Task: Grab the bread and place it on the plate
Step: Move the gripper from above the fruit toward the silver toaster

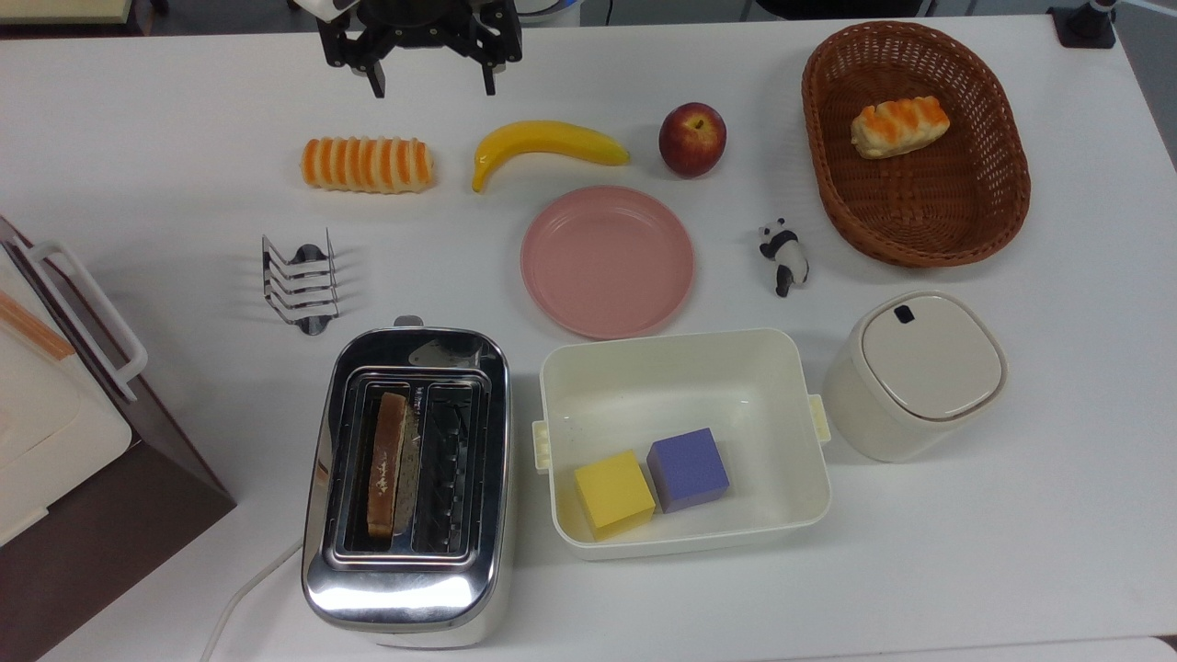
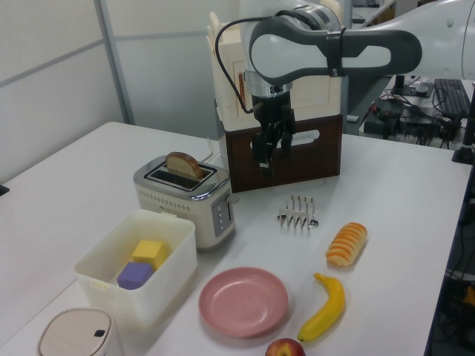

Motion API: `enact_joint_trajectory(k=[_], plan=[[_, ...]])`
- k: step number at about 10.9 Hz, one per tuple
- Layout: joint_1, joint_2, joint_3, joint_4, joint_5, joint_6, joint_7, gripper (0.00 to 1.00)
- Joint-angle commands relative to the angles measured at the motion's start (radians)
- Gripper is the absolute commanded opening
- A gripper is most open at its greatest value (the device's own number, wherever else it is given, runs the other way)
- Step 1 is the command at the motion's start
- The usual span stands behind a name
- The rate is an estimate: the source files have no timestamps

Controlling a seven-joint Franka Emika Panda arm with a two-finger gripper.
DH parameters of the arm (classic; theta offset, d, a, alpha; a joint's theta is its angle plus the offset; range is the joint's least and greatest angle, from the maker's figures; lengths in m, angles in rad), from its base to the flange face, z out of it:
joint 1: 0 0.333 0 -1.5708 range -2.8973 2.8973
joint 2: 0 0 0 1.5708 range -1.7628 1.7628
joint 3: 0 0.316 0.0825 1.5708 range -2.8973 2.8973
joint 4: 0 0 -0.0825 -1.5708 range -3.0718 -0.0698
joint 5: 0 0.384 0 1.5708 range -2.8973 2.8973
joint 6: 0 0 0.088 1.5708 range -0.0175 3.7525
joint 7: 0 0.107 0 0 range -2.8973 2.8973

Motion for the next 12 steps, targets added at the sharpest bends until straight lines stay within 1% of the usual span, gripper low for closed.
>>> enact_joint_trajectory(k=[1, 5, 8, 11, 12], plan=[[0.007, -0.013, -0.013, -0.009, 0.01, 0.012, 0.015, 1.0], [0.007, 0.006, -0.013, -0.003, 0.008, 0.013, 0.012, 1.0], [0.004, 0.006, -0.013, -0.003, 0.011, 0.013, -0.037, 1.0], [0.004, 0.006, -0.014, -0.001, 0.017, 0.015, -0.037, 1.0], [0.001, 0.009, -0.016, 0.012, 0.02, 0.034, -0.037, 1.0]])
